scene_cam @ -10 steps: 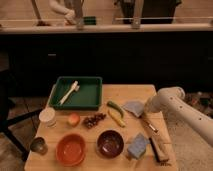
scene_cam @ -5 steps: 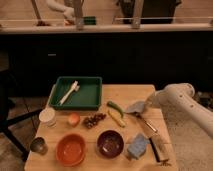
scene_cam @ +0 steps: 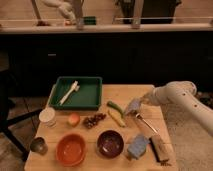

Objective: Wipe purple bowl with towel

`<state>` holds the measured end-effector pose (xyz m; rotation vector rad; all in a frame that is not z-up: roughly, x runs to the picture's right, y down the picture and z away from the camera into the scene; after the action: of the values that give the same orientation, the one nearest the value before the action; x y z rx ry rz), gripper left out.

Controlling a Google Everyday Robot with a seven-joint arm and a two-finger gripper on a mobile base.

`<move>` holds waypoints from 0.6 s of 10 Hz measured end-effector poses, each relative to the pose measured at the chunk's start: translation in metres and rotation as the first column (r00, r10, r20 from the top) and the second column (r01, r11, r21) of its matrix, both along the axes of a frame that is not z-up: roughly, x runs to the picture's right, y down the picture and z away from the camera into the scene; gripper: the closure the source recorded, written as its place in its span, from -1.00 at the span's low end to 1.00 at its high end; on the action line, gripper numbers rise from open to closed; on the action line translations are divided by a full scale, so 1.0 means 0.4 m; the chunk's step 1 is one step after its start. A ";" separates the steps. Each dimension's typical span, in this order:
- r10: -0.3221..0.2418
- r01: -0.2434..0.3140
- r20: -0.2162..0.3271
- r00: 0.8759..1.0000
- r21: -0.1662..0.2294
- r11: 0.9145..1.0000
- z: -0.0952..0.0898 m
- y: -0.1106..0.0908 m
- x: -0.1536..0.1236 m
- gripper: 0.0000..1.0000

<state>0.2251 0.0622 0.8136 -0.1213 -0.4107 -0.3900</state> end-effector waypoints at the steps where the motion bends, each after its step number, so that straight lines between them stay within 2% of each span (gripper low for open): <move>1: -0.015 0.014 0.026 1.000 0.010 1.000 -0.021 -0.010 -0.024 1.00; 3: -0.044 0.042 0.081 0.996 0.036 0.998 -0.079 -0.035 -0.070 1.00; 6: -0.087 0.077 0.152 0.985 0.068 0.995 -0.164 -0.041 -0.116 1.00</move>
<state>0.1786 0.0457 0.7480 -0.0478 -0.5477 -0.4946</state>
